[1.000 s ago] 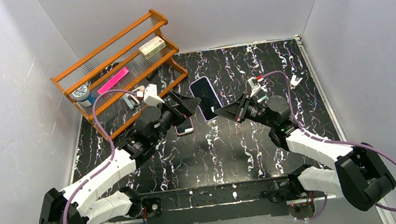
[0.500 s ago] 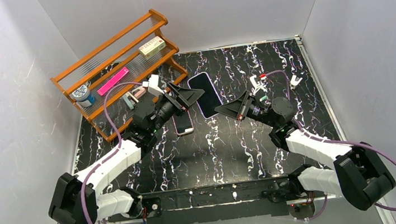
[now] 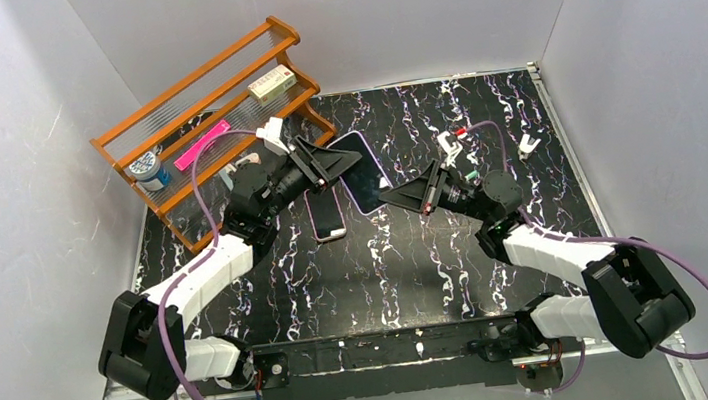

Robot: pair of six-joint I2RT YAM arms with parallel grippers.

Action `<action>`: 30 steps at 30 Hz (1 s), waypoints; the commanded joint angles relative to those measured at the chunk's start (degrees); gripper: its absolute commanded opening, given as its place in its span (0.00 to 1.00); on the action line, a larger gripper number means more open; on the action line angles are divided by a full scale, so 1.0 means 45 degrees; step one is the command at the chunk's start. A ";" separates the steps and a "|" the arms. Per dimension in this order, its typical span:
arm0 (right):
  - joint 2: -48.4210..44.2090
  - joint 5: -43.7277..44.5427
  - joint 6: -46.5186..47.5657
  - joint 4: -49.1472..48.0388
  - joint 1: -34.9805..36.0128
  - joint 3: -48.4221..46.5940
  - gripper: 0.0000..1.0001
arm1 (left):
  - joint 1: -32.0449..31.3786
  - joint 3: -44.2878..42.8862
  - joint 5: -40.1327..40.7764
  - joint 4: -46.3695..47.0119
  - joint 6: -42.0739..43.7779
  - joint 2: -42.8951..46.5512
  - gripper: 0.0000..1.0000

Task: Take the phone out of the phone case
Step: Adjust the phone.

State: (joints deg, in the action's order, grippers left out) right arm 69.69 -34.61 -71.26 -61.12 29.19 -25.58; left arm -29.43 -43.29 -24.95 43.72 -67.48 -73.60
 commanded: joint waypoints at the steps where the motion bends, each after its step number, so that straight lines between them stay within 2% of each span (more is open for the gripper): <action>1: 0.0135 -0.0263 -0.0354 -0.2099 -0.0046 -0.0908 0.01 | 0.0036 -0.0381 -0.1088 0.1114 -0.0318 -0.0021 0.51; 3: 0.0265 -0.0266 -0.0430 -0.2201 -0.0048 -0.0942 0.01 | 0.0036 -0.0399 -0.1287 0.1441 -0.0646 -0.0193 0.49; 7: 0.0710 -0.0453 -0.0630 -0.2527 -0.0046 -0.1159 0.01 | 0.0036 -0.0466 -0.1422 0.1783 -0.0956 -0.0414 0.37; 14: 0.0958 -0.0566 -0.0336 -0.2253 -0.0044 -0.1345 0.01 | 0.0075 -0.0400 -0.0806 0.1931 -0.1661 -0.0489 0.00; 16: 0.0943 -0.0649 -0.0271 -0.2159 -0.0053 -0.1345 0.05 | 0.0075 -0.0282 -0.0436 0.1962 -0.1801 -0.0401 0.00; 19: 0.0929 -0.0681 -0.0149 -0.2158 -0.0035 -0.1301 0.17 | 0.0075 -0.0202 0.0132 0.1963 -0.1869 -0.0158 0.00; 22: 0.0853 -0.0495 -0.0040 -0.2159 -0.0008 -0.1199 0.35 | 0.0075 -0.0041 0.0921 0.1963 -0.2021 0.0067 0.00; 26: 0.0824 -0.0339 0.0215 -0.2159 0.0223 -0.1242 0.54 | 0.0075 0.0325 0.2021 0.1963 -0.2636 0.0291 0.00; 30: 0.0897 -0.0150 0.0495 -0.2220 0.0475 -0.1231 0.60 | 0.0009 0.0331 0.2672 0.1963 -0.2893 0.0422 0.00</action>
State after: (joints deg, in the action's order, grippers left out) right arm 74.35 -36.27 -71.92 -67.53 30.26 -28.75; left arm -29.08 -41.32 -18.55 49.04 -78.00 -75.61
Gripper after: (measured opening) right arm 0.588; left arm 0.127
